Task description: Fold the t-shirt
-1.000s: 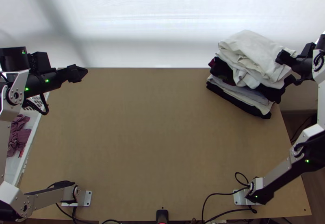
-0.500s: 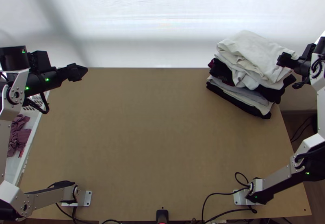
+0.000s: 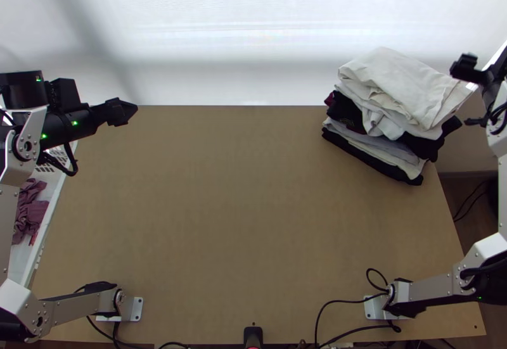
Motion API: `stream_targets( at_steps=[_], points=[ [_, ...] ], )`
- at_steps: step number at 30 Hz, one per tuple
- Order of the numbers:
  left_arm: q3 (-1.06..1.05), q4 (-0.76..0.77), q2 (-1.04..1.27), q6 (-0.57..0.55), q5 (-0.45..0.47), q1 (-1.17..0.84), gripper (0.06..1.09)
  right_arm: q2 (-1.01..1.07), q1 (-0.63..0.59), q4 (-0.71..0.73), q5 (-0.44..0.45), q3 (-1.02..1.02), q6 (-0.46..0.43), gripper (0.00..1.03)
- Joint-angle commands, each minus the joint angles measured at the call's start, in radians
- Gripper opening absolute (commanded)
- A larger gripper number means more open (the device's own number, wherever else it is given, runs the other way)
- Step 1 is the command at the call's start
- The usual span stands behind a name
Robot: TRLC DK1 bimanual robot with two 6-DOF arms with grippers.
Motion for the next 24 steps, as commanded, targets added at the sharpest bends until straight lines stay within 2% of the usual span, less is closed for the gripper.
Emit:
stream_targets(
  at_steps=[1,4,7,16,24],
  points=[
    [0.026,0.01,0.005,-0.019,-0.001,-0.005,1.05,-0.006,0.041,0.213,0.014,-0.132,-0.083,0.96],
    [0.031,0.01,-0.001,-0.019,-0.001,-0.005,1.05,0.009,0.074,0.46,0.015,-0.252,-0.146,0.96],
    [0.031,0.009,-0.008,-0.017,-0.001,0.002,1.05,0.06,0.102,0.586,0.015,-0.31,-0.183,0.96],
    [0.043,-0.006,-0.019,-0.011,-0.003,0.008,1.05,0.221,0.122,0.712,0.031,-0.437,-0.187,0.96],
    [0.045,-0.014,-0.019,-0.011,-0.003,0.008,1.05,0.242,0.091,0.742,0.051,-0.543,-0.178,0.96]
  ],
)
